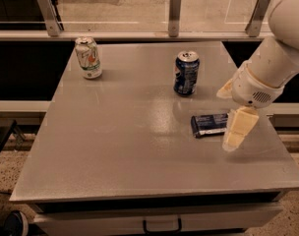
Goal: Pick rxbar blueberry
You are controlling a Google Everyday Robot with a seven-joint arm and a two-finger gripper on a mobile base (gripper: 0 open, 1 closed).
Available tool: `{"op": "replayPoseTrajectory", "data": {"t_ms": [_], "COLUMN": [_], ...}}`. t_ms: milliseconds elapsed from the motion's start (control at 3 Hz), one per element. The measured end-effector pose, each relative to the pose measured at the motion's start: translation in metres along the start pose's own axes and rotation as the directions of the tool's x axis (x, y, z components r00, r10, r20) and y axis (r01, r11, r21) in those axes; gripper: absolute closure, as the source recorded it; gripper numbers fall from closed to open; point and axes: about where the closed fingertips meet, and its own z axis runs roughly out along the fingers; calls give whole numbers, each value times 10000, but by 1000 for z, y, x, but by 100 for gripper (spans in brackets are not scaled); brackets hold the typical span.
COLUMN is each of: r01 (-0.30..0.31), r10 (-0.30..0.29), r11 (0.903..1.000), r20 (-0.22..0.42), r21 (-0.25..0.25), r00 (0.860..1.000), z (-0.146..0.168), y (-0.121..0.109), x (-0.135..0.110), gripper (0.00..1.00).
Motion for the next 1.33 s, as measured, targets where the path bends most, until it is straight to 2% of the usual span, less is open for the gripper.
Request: {"op": "replayPoseTrajectory", "data": {"t_ms": [1000, 1333], "r01": [272, 285], "r10": [-275, -287], "r11": [9995, 9995], "r20": [-175, -207], "r21": [-164, -103], "r00": [9995, 9994], "z": [17, 16], "y": [0, 0], "x": [-4, -5], "gripper": [84, 100]}}
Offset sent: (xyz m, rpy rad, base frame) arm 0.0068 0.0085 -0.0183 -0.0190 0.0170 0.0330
